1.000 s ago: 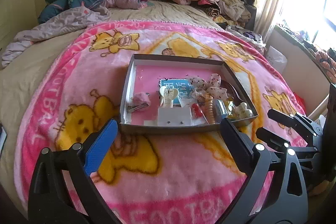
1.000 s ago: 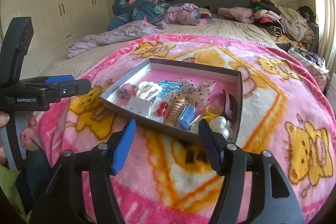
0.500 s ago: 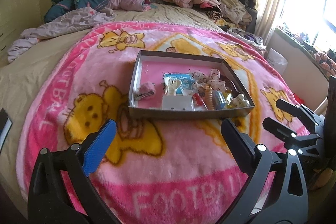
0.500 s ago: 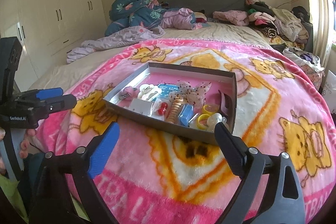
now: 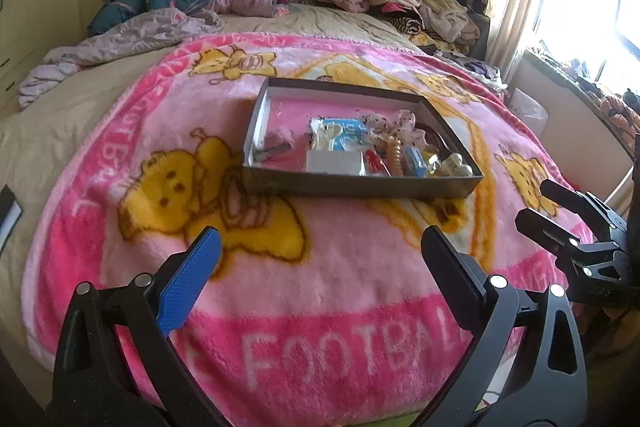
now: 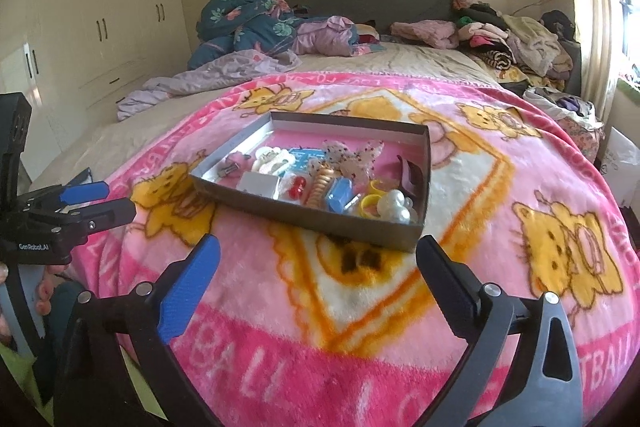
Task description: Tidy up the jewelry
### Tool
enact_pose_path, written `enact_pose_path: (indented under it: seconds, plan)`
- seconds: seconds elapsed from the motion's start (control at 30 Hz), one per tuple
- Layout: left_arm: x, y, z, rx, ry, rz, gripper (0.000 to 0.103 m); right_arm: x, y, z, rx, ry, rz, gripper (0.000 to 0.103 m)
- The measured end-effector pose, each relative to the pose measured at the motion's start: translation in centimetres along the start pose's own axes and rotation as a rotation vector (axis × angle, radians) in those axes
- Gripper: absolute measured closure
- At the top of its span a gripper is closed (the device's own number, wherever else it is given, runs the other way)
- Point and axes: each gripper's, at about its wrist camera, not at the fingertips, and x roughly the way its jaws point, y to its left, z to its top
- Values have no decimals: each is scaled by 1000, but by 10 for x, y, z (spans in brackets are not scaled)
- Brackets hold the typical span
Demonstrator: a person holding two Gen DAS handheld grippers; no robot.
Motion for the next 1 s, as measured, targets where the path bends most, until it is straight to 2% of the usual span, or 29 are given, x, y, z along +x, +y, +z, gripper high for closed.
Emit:
enact_pose_path:
  seconds: [0.33,1.0]
  plan:
    - [-1,-4,-15,-11,13,-1,11,-1,0,-17,22,33,5,7]
    - [-5,-4,-16,-15,9,7,11,-2,0,-21,28,39,11,7]
